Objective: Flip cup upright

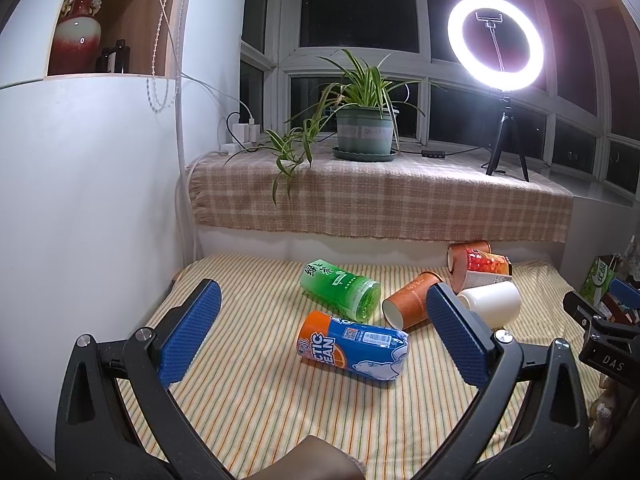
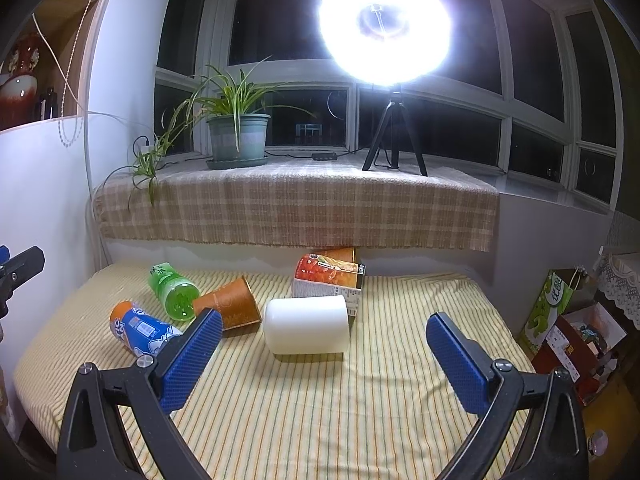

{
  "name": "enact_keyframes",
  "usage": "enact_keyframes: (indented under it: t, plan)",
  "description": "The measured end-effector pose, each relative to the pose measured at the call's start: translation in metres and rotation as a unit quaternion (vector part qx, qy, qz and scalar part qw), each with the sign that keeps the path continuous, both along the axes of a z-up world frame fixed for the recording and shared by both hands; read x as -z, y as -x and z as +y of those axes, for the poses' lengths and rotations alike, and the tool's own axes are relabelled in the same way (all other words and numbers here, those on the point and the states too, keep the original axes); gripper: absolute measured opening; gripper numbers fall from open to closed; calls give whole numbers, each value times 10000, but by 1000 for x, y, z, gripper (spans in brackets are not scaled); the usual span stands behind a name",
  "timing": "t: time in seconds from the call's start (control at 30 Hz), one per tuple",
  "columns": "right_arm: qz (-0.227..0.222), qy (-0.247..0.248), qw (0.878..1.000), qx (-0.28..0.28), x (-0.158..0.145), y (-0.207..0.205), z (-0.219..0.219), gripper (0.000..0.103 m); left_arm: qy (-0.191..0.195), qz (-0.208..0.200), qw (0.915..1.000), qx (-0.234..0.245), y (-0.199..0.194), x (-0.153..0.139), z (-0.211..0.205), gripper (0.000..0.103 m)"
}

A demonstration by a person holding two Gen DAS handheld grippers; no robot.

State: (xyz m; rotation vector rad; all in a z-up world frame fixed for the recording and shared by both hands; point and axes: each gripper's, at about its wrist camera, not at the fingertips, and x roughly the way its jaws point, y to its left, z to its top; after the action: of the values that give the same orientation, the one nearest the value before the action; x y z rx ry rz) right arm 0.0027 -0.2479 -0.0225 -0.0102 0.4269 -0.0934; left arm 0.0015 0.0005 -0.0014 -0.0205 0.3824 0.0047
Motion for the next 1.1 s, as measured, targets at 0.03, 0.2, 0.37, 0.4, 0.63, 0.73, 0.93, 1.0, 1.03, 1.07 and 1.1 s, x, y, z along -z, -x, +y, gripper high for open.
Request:
enact_keyframes:
  t: [0.03,0.2,0.37,0.4,0.63,0.73,0.93,1.0,1.03,1.07,1.1]
  plan:
    - [-1,1,10000,0,0,0,0,103,4,-4,10000,7,0,0,0,103]
    - [-5,2,10000,1,-1,0,1,103,10,-7,10000,5,0,0,0,103]
    - [-5,11,10000,4,-2,-1,2,103,12,-3,10000,2,0,0,0,103]
    - [-5,6,10000,5,-2,-1,1,103,13,-1,10000,4,0,0,0,103]
    - [-7,9,10000,-5,-2,-2,2,103,15,-5,10000,5,0,0,0,103]
    - [-6,15,10000,-6,-3,-2,2,103,17,-4,10000,6,0,0,1,103]
    - [8,6,10000,-6,-3,-3,3,103,18,-8,10000,5,0,0,1,103]
    - [3,10,10000,-8,-3,-3,3,103,19,-1,10000,0,0,0,1,103]
    - [7,8,10000,-10,-3,-4,3,103,19,-4,10000,3,0,0,1,103]
    - [4,5,10000,-11,-3,-3,3,103,20,-6,10000,2,1,0,1,103]
    - [3,11,10000,-8,-3,-3,3,103,19,-6,10000,2,0,0,1,103]
